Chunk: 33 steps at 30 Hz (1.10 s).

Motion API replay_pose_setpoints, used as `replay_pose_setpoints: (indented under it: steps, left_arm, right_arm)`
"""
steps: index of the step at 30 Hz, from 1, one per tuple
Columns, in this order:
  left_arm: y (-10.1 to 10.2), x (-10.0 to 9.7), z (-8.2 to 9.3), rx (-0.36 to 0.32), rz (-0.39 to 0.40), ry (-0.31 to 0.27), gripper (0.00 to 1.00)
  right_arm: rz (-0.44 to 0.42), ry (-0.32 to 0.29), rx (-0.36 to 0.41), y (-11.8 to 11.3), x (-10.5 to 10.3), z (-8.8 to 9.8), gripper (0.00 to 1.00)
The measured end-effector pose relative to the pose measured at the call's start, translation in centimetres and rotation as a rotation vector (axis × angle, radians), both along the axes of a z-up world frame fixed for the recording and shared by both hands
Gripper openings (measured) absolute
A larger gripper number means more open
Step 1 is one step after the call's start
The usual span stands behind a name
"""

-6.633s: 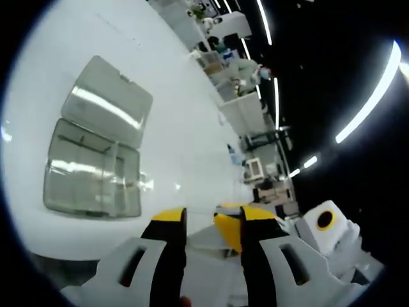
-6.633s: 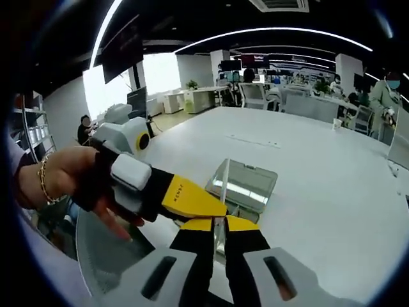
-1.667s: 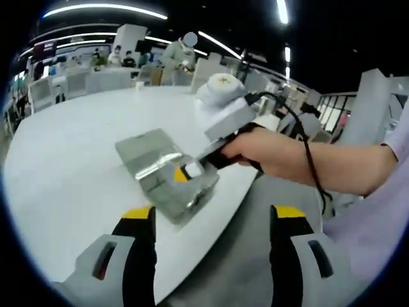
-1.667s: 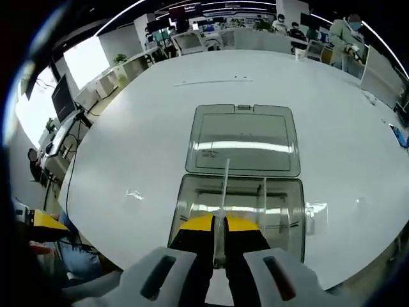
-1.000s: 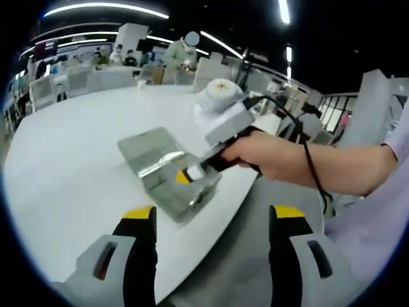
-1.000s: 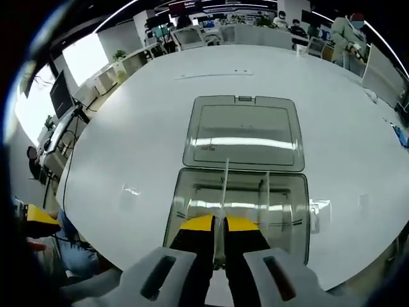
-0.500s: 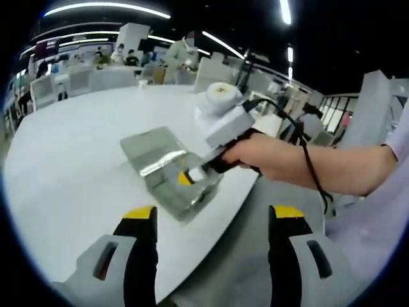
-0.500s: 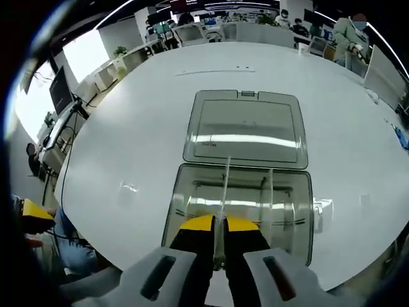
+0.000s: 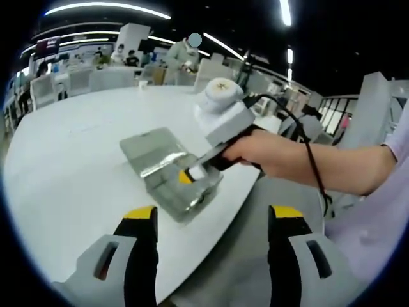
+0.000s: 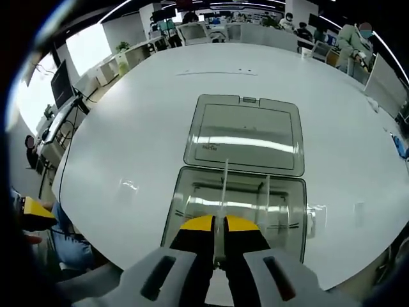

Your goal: Insert the divider into the dual guide fixture by aligning both edges with the guide slots and pushing it downward to the bottom, including one-sided entry, uneven engagement, binding, and posture correction.

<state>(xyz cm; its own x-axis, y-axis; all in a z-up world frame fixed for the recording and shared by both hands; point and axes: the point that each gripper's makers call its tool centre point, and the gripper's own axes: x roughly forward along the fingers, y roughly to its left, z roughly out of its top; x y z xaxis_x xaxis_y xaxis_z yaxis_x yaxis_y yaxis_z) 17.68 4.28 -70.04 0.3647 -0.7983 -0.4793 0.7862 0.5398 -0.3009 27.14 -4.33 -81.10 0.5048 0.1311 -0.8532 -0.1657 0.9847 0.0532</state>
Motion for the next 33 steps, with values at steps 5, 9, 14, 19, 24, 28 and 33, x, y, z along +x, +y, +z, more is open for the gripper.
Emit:
replay_pose_setpoints:
  steps: [5,9,14,19,24,28,33]
  left_arm:
    - [0.1,0.0,-0.1,-0.001,-0.003,0.003,0.68]
    - [0.2,0.1,-0.1,-0.004,-0.005,0.004,0.68]
    - [0.1,0.1,-0.2,-0.009,-0.011,0.006,0.68]
    - [0.2,0.3,-0.2,-0.011,-0.014,0.006,0.68]
    - [0.5,0.5,-0.2,-0.01,-0.012,0.005,0.67]
    - [0.7,0.6,-0.3,-0.011,-0.008,0.008,0.67]
    - [0.8,0.6,-0.4,-0.012,-0.006,0.013,0.67]
  right_arm:
    - [-0.003,0.012,-0.003,0.2,0.1,0.1,0.0]
    - [-0.001,0.015,-0.011,0.2,0.1,0.0,0.0]
    - [-0.007,0.014,-0.013,0.2,0.1,0.0,0.0]
    - [-0.003,0.015,-0.026,0.1,0.0,-0.5,0.0]
    - [-0.018,0.023,-0.014,0.1,-0.1,-1.0,0.0]
    - [-0.019,0.032,-0.012,0.2,0.0,-1.1,0.0]
    - [-0.032,0.035,0.011,0.0,0.2,-0.4,0.0]
